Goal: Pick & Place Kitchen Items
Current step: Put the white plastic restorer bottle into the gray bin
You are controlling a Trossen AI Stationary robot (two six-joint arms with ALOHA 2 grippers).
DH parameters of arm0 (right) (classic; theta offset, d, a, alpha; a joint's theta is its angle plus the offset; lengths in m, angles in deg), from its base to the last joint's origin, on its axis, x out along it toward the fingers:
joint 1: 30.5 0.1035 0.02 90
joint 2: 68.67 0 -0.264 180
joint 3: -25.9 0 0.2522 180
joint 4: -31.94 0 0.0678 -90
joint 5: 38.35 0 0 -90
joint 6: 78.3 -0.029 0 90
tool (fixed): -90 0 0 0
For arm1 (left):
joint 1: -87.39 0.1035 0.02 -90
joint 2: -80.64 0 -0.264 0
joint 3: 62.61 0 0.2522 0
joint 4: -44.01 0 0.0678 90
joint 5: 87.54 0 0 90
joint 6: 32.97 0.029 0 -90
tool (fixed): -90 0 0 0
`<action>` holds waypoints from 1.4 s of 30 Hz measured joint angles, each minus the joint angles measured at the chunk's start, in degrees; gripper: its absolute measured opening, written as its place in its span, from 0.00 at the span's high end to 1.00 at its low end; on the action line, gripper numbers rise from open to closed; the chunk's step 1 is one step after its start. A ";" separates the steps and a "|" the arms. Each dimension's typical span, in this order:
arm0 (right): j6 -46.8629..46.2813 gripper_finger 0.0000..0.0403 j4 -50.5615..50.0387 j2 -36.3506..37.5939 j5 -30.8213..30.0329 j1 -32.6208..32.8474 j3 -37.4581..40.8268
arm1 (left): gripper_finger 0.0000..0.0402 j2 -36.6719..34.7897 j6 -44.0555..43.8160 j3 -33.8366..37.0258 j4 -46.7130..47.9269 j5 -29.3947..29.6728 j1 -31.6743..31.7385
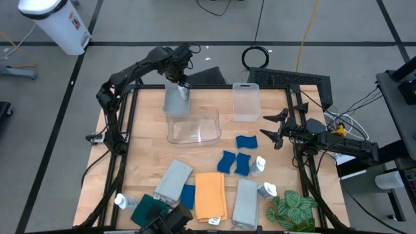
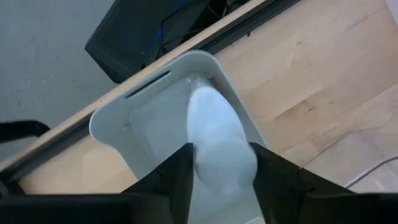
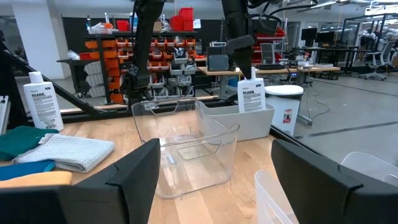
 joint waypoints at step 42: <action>0.00 0.31 0.00 -0.02 0.00 -0.02 -0.02 | 0.60 -34.95 -5.56 -0.24 22.16 -1.72 -18.04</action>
